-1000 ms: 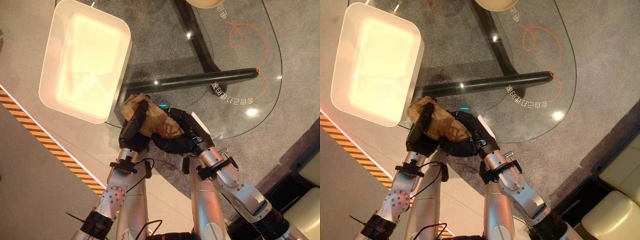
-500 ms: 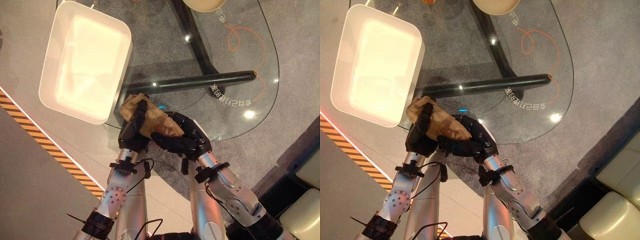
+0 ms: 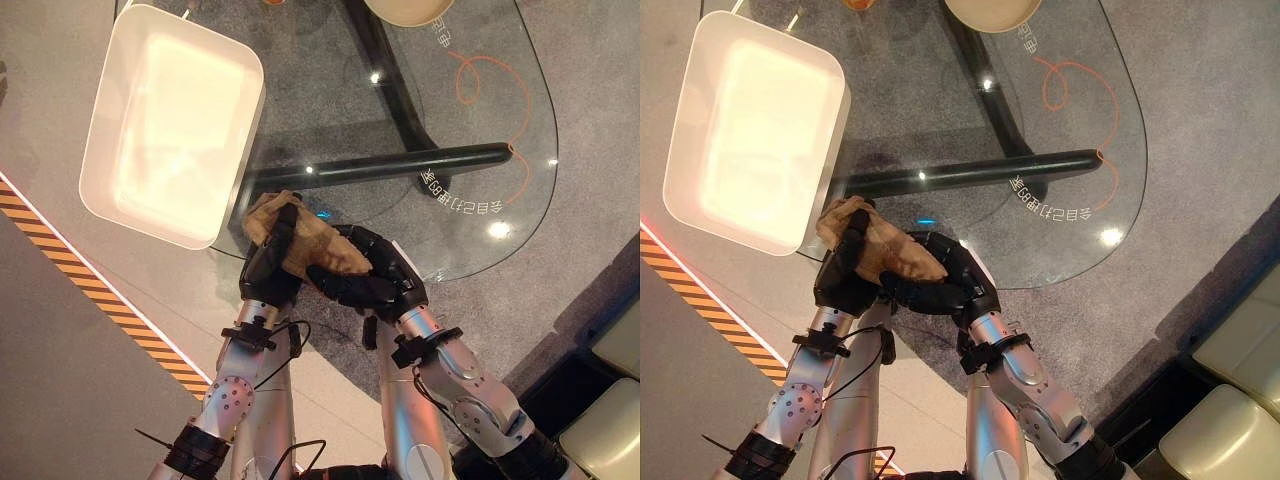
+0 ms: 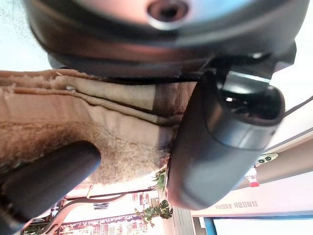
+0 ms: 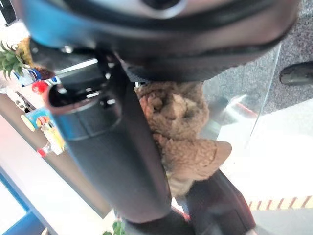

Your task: Wipe the table with a cloth and put it in the basket.

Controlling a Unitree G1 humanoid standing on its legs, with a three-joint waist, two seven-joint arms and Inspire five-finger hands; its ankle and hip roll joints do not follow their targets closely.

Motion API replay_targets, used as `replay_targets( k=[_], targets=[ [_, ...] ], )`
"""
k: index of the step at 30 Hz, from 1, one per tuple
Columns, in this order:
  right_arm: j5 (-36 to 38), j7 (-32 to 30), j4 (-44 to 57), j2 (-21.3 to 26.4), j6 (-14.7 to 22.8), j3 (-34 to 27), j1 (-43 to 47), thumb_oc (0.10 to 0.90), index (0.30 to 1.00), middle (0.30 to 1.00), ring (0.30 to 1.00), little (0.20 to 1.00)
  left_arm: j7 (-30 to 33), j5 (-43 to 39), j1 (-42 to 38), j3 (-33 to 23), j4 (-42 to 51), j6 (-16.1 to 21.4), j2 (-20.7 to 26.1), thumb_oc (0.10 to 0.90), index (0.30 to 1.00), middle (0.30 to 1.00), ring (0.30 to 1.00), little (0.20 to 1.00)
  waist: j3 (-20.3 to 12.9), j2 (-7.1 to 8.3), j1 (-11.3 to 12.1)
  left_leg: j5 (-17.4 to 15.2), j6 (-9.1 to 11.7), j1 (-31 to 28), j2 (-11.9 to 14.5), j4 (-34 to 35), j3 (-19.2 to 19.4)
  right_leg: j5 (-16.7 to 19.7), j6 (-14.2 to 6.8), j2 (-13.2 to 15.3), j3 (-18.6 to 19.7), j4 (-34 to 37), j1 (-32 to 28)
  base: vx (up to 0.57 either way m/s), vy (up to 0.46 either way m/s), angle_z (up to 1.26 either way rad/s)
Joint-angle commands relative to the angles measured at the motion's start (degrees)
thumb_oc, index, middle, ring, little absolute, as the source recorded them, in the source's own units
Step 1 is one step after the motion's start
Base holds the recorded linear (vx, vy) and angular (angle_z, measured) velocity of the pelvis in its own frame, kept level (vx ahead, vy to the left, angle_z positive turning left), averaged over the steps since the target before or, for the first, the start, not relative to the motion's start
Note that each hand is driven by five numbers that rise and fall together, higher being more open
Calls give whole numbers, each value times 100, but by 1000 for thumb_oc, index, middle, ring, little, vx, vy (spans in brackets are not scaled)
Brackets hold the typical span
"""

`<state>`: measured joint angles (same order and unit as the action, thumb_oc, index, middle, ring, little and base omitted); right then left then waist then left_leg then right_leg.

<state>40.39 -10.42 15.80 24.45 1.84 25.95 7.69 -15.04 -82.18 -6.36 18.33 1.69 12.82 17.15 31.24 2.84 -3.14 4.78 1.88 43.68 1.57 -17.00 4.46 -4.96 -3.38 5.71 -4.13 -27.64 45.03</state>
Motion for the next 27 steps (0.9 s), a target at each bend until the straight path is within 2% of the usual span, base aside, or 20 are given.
replay_targets(
  k=[1, 5, 6, 7, 8, 9, 10, 12, 13, 14, 15, 17, 19, 20, 21, 22, 25, 26, 27],
  targets=[
    [-370, -438, 591, 54, 776, -827, 97, 800, 900, 900, 900, 900, -663, 184, 381, -92, 1049, 230, -25, 100, 300, 300, 300, 200, -144, -58, 90, -989, -240, -129, -421, -521, 318, 501, -106, -367, -306, 700, -91, 0, 0, 0],
    [-874, -751, 557, 101, 736, -873, 120, 800, 900, 900, 900, 900, -648, 209, 375, -90, 1039, 277, -27, 100, 300, 300, 300, 200, -144, -58, 85, -987, -240, -117, -431, -522, 312, 506, -104, -377, -300, 706, -82, -15, -1, 0],
    [-967, -808, 559, 111, 713, -928, 223, 800, 900, 900, 900, 900, -626, 209, 263, -128, 1053, 278, -28, 100, 300, 300, 300, 200, -144, -45, 63, -788, -267, 80, -446, -475, 354, 696, -65, -358, -305, 777, 108, 0, 0, 0],
    [-1001, -833, 547, 105, 710, -900, 135, 800, 900, 900, 900, 900, -620, 210, 360, -104, 1047, 281, -33, 100, 300, 300, 300, 200, -144, -62, 79, -982, -241, -102, -435, -523, 309, 514, -102, -377, -291, 705, -61, 0, 0, 0],
    [-1168, -942, 533, 104, 687, -939, 142, 800, 900, 900, 900, 900, -574, 219, 360, -102, 1068, 302, -32, 100, 300, 300, 300, 200, -144, -65, 77, -985, -241, -108, -435, -514, 310, 509, -105, -377, -286, 714, -70, 0, 0, 0],
    [-1203, -967, 542, 117, 680, -985, 232, 800, 900, 900, 900, 900, -559, 228, 259, -126, 1078, 314, -28, 100, 300, 300, 300, 200, -144, -49, 59, -793, -267, 76, -450, -469, 354, 691, -68, -361, -294, 786, 102, -67, -6, -1],
    [-1231, -1006, 543, 118, 674, -990, 241, 800, 900, 900, 900, 900, -554, 233, 254, -133, 1074, 318, -34, 100, 300, 300, 300, 200, -144, -50, 59, -794, -267, 83, -448, -472, 355, 690, -68, -361, -294, 782, 108, -66, -10, 0],
    [-1358, -1130, 522, 116, 674, -1011, 244, 800, 900, 900, 900, 900, -542, 241, 248, -148, 1064, 340, -31, 100, 300, 300, 300, 200, -144, -47, 60, -800, -268, 79, -448, -476, 353, 685, -72, -365, -294, 770, 109, 34, 4, 0],
    [-1378, -1162, 504, 113, 665, -994, 162, 800, 900, 900, 900, 900, -543, 253, 344, -134, 1046, 344, -37, 100, 300, 300, 300, 200, -144, -60, 76, -991, -243, -113, -436, -513, 312, 504, -110, -386, -284, 704, -69, 66, 7, 0],
    [-1405, -1203, 490, 121, 656, -1023, 161, 800, 900, 900, 900, 900, -514, 307, 341, -146, 1038, 374, -33, 100, 300, 300, 300, 200, -144, -57, 73, -993, -241, -126, -434, -504, 318, 503, -110, -387, -285, 715, -82, 0, 0, 0],
    [-1407, -1204, 499, 126, 654, -1057, 249, 800, 900, 900, 900, 900, -510, 310, 245, -170, 1047, 376, -31, 100, 300, 300, 300, 200, -144, -42, 58, -801, -266, 57, -444, -458, 363, 683, -73, -368, -297, 786, 87, -71, -14, 0],
    [-1764, -1460, 497, 165, 561, -1113, 202, 800, 900, 900, 900, 900, -479, 382, 261, -205, 1021, 503, 4, 100, 300, 300, 300, 200, -144, -47, 53, -808, -262, 37, -435, -455, 366, 676, -82, -372, -289, 781, 68, -34, -5, 0],
    [-1823, -1480, 490, 174, 545, -1121, 199, 800, 900, 900, 900, 900, -458, 380, 259, -209, 1045, 537, -8, 100, 300, 300, 300, 200, -144, -49, 52, -808, -266, 35, -428, -453, 376, 669, -82, -371, -284, 778, 67, 34, 9, -1],
    [-1834, -1464, 495, 183, 554, -1112, 82, 800, 900, 900, 900, 900, -488, 393, 383, -223, 1058, 538, 1, 100, 300, 300, 300, 200, -144, -65, 70, -1000, -240, -159, -416, -489, 332, 491, -121, -389, -272, 713, -109, 66, 16, -2],
    [-1836, -1458, 496, 189, 562, -1125, 69, 800, 900, 900, 900, 900, -490, 379, 393, -230, 1070, 553, 11, 100, 300, 300, 300, 200, -144, -69, 70, -1002, -241, -156, -420, -495, 332, 494, -120, -390, -269, 712, -107, 0, 0, 0],
    [-1838, -1458, 505, 193, 561, -1159, 153, 800, 900, 900, 900, 900, -488, 380, 300, -254, 1080, 554, 13, 100, 300, 300, 300, 200, -144, -55, 56, -812, -265, 25, -429, -450, 378, 673, -83, -372, -282, 782, 61, -70, -9, 1],
    [-1772, -1386, 507, 211, 445, -1190, 139, 800, 900, 900, 900, 900, -529, 376, 318, -320, 1078, 682, 10, 100, 300, 300, 300, 200, -144, -66, 59, -823, -267, 44, -434, -493, 365, 660, -81, -380, -259, 736, 83, 2, 5, 1],
    [-1749, -1337, 498, 215, 410, -1161, 29, 800, 900, 900, 900, 900, -578, 401, 425, -339, 1080, 752, 2, 100, 300, 300, 300, 200, -144, -87, 79, -1011, -240, -145, -426, -527, 318, 468, -116, -400, -247, 659, -87, 0, 0, 0],
    [-1772, -1292, 494, 231, 351, -1187, 63, 800, 900, 900, 900, 900, -615, 479, 355, -416, 1104, 896, 1, 100, 300, 300, 300, 200, -144, -80, 72, -817, -262, 18, -438, -459, 364, 632, -77, -382, -262, 740, 64, 0, 0, 0]
  ],
)
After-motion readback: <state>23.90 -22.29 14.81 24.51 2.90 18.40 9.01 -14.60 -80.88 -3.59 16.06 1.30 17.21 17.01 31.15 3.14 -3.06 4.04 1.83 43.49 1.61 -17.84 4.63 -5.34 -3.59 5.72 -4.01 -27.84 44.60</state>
